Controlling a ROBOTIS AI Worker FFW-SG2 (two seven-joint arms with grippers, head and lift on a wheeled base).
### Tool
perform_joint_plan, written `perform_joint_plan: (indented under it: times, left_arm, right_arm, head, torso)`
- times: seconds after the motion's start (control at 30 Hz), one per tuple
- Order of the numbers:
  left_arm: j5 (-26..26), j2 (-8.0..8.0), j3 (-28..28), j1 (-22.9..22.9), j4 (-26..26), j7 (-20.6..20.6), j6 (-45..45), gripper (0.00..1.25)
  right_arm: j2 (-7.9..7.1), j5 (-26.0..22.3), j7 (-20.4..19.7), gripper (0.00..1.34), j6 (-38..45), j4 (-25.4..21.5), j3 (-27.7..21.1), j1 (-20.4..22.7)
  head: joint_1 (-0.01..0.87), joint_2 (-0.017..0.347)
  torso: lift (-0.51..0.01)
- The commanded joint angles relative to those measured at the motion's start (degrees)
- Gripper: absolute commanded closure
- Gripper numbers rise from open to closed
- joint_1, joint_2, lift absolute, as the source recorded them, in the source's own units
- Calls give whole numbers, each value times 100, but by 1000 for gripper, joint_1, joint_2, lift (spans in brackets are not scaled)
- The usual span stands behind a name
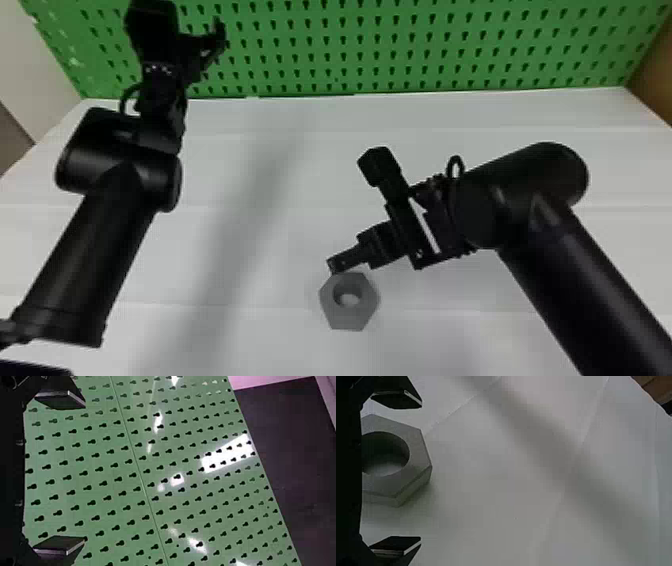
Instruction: Pick up the hex nut
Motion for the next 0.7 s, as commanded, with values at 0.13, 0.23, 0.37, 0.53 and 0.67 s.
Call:
perform_joint_plan:
  times: [0.13,0.23,0.37,0.53,0.67]
  left_arm:
    - [-7,1,-1,-28,8,-1,-12,88]
    - [-7,1,-1,-28,8,-1,-21,88]
    - [-7,1,8,-28,8,-1,-30,88]
    - [-7,10,25,-28,8,-1,-39,88]
    - [-7,10,52,-28,8,8,-48,88]
  right_arm:
    - [21,-3,151,98,3,347,154,-128]
    - [29,6,195,98,3,417,163,-137]
    - [29,6,204,98,21,531,119,-128]
    - [38,6,213,98,21,663,128,-128]
    - [47,15,213,98,21,777,128,-145]
  head:
    - [785,140]
    - [785,140]
    - [785,140]
    - [785,140]
    - [785,140]
  torso:
    - [-92]
    - [-92]
    - [-92]
    - [-92]
    - [-92]
